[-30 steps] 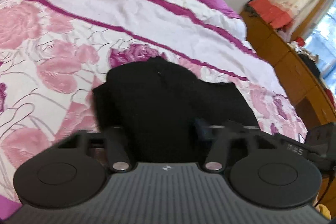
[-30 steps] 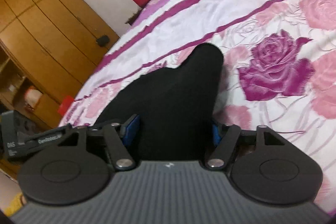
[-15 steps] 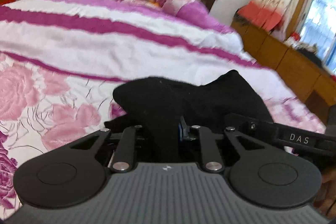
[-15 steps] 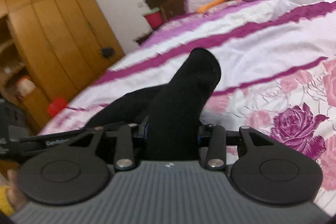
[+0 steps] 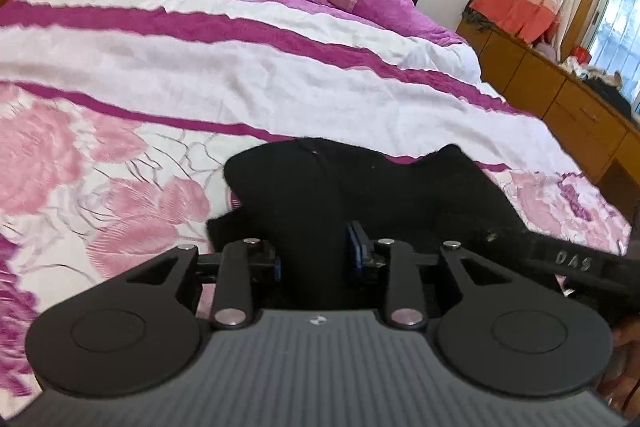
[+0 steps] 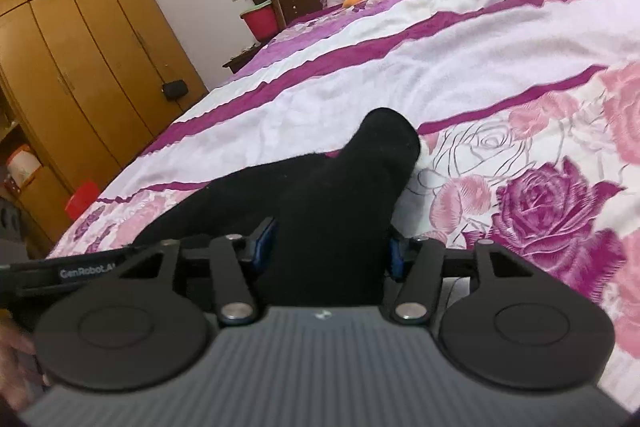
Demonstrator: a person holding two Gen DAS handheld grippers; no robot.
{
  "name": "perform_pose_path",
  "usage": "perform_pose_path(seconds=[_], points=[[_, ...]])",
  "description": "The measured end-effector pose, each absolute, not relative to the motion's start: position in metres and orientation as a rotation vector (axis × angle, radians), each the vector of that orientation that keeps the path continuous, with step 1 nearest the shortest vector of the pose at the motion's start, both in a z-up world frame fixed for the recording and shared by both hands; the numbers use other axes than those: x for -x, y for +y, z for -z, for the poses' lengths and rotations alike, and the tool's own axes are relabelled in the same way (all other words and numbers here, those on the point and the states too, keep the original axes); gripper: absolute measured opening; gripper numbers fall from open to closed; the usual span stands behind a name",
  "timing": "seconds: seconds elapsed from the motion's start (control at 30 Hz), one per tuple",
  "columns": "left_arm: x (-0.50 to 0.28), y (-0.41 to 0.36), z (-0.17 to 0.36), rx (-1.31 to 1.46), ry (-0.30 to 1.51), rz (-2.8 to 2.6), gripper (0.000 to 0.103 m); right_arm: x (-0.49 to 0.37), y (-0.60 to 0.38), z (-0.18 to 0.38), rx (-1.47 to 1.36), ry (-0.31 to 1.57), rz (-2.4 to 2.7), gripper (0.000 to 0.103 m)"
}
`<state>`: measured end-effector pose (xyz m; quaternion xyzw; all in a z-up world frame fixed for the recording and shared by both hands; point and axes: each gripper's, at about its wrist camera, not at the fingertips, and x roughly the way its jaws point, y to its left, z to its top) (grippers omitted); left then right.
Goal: Fold small clothes
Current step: 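Lower the black bundle onto the bedspread and open both grippers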
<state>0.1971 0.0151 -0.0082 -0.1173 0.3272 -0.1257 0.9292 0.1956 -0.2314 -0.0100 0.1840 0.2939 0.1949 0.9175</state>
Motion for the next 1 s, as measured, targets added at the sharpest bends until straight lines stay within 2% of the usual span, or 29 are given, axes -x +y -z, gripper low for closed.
perform_pose_path(seconds=[0.1, 0.2, 0.33, 0.63, 0.83, 0.87, 0.9, 1.0], points=[[-0.181, 0.014, -0.007, 0.180, 0.670, 0.227, 0.039, -0.183, -0.233, -0.006, -0.359, 0.597, -0.365, 0.059], [-0.160, 0.016, -0.021, 0.150, 0.672, 0.203, 0.047, -0.164, -0.238, -0.020, -0.346, 0.569, -0.346, 0.068], [-0.128, 0.016, -0.035, 0.119, 0.676, 0.170, 0.059, -0.136, -0.242, -0.040, -0.323, 0.527, -0.366, 0.071], [-0.066, 0.004, -0.050, 0.123, 0.696, 0.140, 0.078, -0.078, -0.237, -0.062, -0.286, 0.565, -0.379, 0.071], [-0.035, -0.005, -0.045, 0.139, 0.727, 0.136, 0.082, -0.044, -0.235, -0.060, -0.284, 0.588, -0.384, 0.072], [-0.034, -0.005, -0.043, 0.147, 0.734, 0.136, 0.082, -0.039, -0.234, -0.060, -0.278, 0.589, -0.383, 0.073], [-0.030, -0.007, -0.041, 0.152, 0.742, 0.135, 0.083, -0.035, -0.233, -0.059, -0.272, 0.594, -0.377, 0.081], [-0.020, -0.010, -0.035, 0.156, 0.756, 0.128, 0.085, -0.024, -0.233, -0.053, -0.267, 0.597, -0.351, 0.082]])
